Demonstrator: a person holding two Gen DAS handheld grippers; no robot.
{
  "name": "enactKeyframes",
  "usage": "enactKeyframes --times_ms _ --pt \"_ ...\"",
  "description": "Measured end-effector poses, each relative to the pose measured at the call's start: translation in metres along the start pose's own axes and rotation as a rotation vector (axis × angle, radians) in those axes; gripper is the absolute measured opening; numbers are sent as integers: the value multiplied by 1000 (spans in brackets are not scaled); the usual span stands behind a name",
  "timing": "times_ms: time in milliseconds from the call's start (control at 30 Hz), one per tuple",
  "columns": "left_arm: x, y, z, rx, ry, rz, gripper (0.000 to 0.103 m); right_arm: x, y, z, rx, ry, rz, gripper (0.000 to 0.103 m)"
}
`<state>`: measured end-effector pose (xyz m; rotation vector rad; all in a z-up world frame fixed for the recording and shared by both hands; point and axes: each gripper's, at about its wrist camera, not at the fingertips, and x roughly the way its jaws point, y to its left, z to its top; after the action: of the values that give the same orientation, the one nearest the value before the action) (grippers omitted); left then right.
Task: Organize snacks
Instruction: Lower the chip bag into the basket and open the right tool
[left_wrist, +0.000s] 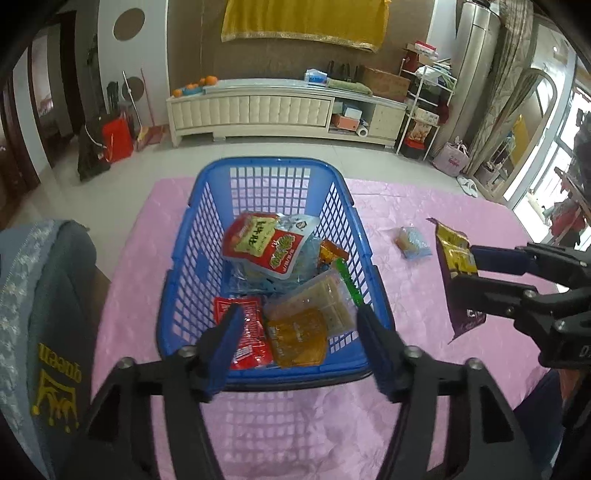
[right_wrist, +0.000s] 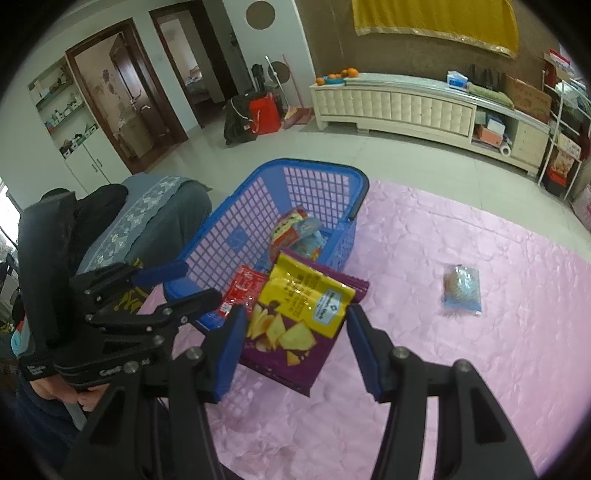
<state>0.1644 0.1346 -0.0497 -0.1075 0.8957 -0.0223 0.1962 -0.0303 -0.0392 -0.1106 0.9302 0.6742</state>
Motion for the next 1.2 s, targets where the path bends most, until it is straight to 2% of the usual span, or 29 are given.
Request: enactKeyframes --times_ms 133,400,767,967,1067,1167,1200 --pt "-18 4 -3 24 -26 35 72 -2 11 7 -33 -5 0 60" --pt "-44 36 -4 -22 -58 76 74 13 44 27 -120 9 6 60" --pt "-37 80 -18 -99 -43 96 74 62 78 39 -192 75 -3 60" --pt "-31 100 -26 -151 -28 79 74 85 80 41 -191 95 -43 60" --pt "-30 104 -29 -159 -24 78 74 94 80 40 -176 119 -30 60" --pt "-30 106 -30 -177 -20 77 74 100 80 39 -181 124 -52 63" --pt "-31 105 -31 -180 -19 76 74 100 79 38 -178 123 -69 68"
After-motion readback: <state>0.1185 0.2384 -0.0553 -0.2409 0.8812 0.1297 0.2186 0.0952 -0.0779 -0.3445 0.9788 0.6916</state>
